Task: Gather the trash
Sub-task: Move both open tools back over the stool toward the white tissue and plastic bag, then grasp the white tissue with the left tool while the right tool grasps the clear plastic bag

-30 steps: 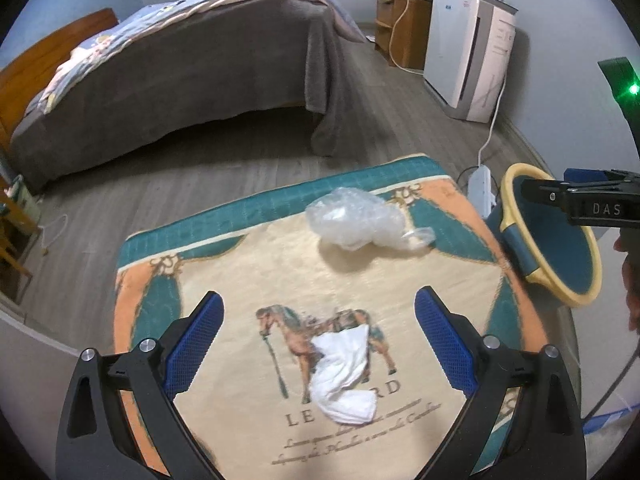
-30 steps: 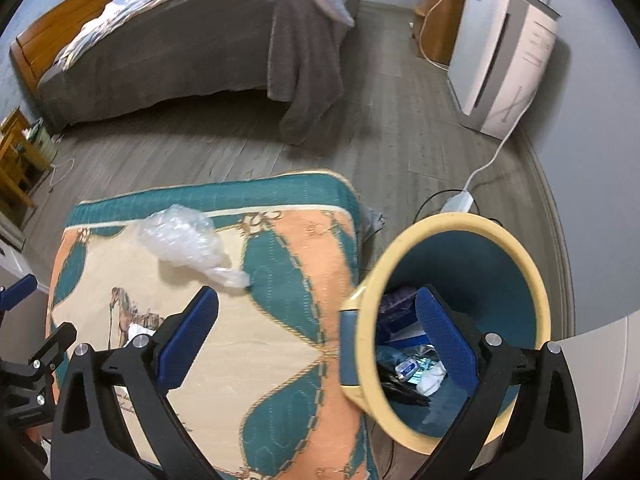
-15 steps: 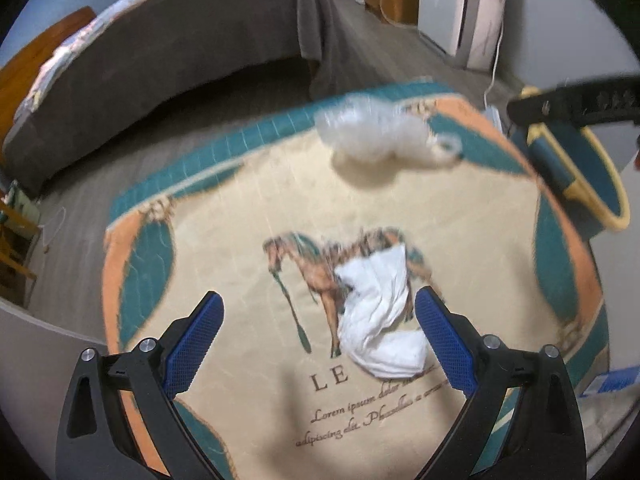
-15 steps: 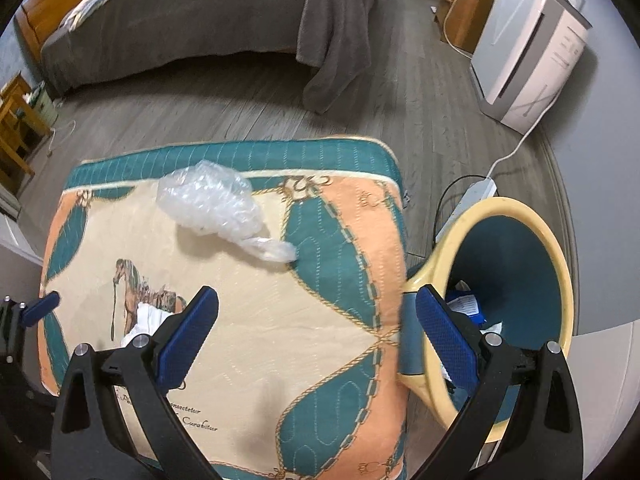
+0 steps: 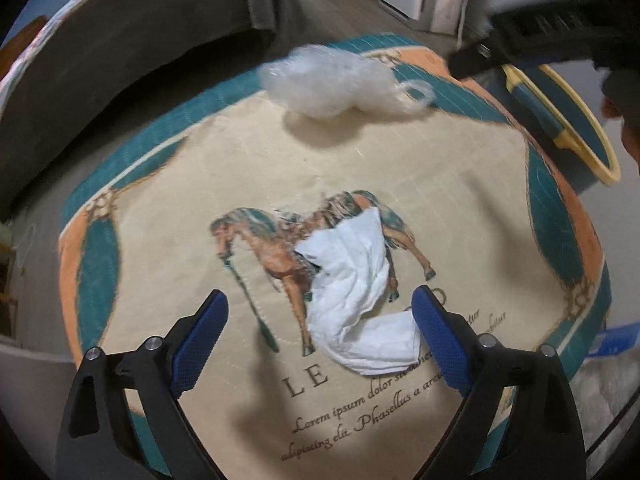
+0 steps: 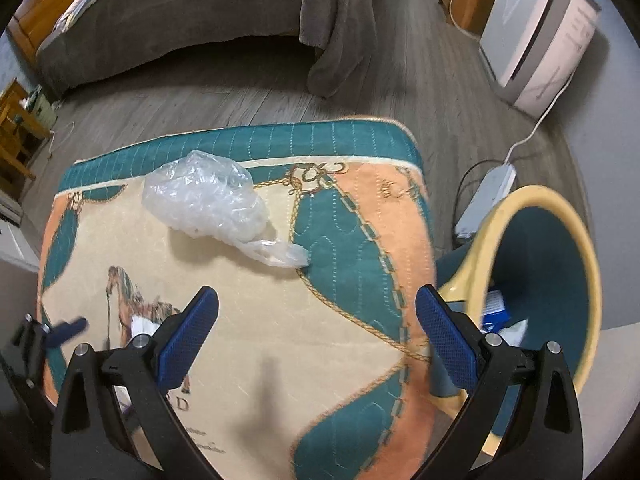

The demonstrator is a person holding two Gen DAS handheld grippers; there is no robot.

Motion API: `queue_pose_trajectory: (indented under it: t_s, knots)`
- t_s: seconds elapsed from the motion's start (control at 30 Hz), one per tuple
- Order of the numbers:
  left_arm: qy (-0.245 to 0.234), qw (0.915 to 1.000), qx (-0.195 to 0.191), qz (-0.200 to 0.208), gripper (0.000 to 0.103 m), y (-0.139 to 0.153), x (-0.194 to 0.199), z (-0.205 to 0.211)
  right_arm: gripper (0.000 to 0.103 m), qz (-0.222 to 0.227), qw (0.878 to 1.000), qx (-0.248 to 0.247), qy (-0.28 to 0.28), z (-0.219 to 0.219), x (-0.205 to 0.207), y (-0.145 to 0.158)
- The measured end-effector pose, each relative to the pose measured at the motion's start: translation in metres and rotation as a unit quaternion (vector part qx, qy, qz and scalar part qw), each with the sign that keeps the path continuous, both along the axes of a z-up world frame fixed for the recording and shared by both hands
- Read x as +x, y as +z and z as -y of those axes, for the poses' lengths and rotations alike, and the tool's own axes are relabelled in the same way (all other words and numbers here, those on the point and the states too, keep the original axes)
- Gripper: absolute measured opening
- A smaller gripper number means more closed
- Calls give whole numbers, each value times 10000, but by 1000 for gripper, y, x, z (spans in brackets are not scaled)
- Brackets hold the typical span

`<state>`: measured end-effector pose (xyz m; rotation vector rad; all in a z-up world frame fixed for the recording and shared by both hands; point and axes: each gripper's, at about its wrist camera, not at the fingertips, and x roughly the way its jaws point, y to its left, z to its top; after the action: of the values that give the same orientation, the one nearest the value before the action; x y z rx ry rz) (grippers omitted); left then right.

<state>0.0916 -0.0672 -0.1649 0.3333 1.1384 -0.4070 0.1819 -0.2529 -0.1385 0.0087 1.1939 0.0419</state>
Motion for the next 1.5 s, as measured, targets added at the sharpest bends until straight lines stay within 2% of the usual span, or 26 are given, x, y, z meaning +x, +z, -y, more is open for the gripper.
queue_pose_trajectory:
  t_s: [0.07, 0.13, 0.2, 0.3, 0.5, 0.7, 0.93, 1.03, 1.1, 1.17, 1.23, 1.27, 1.4, 1.43, 1.5]
  knots:
    - [-110, 9999, 38, -121, 78, -6, 3, 1, 97, -34, 10000, -31, 53, -5, 6, -4]
    - [-161, 9996, 66, -229, 64, -11, 8, 0, 97, -28, 9999, -99, 129, -8, 11, -6]
    - [-175, 9995, 34, -273, 55, -13, 11, -2, 97, 8, 9997, -152, 206, -12, 16, -7]
    - [-177, 9995, 21, -268, 31, -13, 20, -5, 97, 23, 9996, -136, 248, -16, 25, -10]
    - [-151, 9995, -7, -271, 17, -14, 34, -10, 97, -21, 9991, -181, 373, -25, 36, -17]
    - [120, 9999, 47, -44, 16, -6, 58, -23, 97, 40, 9992, -121, 388, -30, 47, -19]
    - [919, 9957, -47, 74, 16, 1, 98, -57, 97, 127, 9979, -251, 589, -44, 60, -24]
    - [1222, 9924, -129, -53, 17, -4, 108, -75, 97, 137, 9973, -269, 672, -49, 63, -28]
    - [1298, 9914, -123, -141, 24, -9, 108, -75, 97, 212, 9965, -283, 764, -54, 65, -29]
    - [1322, 9908, -124, -247, 34, -13, 114, -76, 97, 292, 9953, -326, 863, -60, 65, -30]
    - [1277, 9913, -114, -283, 52, -14, 116, -73, 97, 303, 9942, -295, 987, -67, 66, -33]
    - [1218, 9921, -87, -277, 53, -14, 116, -71, 96, 237, 9940, -230, 1043, -70, 67, -35]
    - [1188, 9924, -53, -303, 53, -16, 112, -67, 53, -113, 9916, 70, 1285, -80, 68, -43]
    - [1230, 9918, -107, -326, 42, -15, 113, -68, 40, -145, 9908, 118, 1342, -82, 66, -42]
    - [1220, 9919, -125, -334, 18, -13, 109, -68, 35, -126, 9896, 203, 1416, -83, 62, -37]
